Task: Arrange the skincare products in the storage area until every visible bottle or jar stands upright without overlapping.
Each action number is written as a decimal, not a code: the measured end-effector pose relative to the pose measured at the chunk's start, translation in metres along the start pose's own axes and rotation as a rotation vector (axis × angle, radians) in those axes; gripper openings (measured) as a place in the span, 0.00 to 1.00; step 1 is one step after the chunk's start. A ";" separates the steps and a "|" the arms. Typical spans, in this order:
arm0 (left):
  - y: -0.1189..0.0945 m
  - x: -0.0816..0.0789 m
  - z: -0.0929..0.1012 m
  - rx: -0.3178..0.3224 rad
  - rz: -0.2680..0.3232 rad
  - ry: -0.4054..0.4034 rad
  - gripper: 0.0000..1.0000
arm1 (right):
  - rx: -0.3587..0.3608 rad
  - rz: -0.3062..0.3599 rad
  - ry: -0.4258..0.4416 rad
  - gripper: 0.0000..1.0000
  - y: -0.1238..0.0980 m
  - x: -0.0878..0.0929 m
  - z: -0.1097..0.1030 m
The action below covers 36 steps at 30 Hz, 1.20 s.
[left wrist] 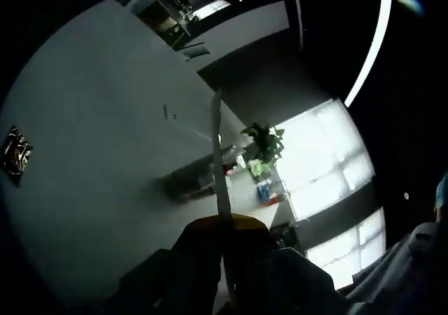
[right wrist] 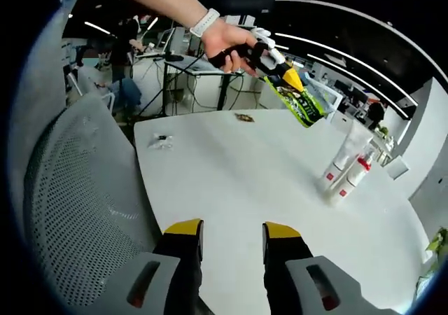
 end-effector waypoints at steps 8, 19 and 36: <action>0.019 -0.004 -0.011 -0.018 -0.005 -0.036 0.00 | -0.004 -0.012 -0.003 0.23 -0.001 0.002 -0.001; 0.035 0.013 -0.039 -0.076 -0.091 -0.031 0.00 | -0.007 -0.026 0.005 0.19 -0.001 0.006 -0.001; 0.070 0.017 -0.074 -0.139 -0.116 -0.099 0.00 | 0.005 -0.041 0.001 0.16 -0.002 0.010 0.001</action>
Point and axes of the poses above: the point that each gripper's makers call its tool centre point, and the gripper's own axes: y roughly forward along the fingers, z roughly to its right, x roughly out of its underside, the point moved 2 cm from there along -y, roughly backward along the fingers, and after that the axes turned 14 degrees about z, right-handed, at the moved point
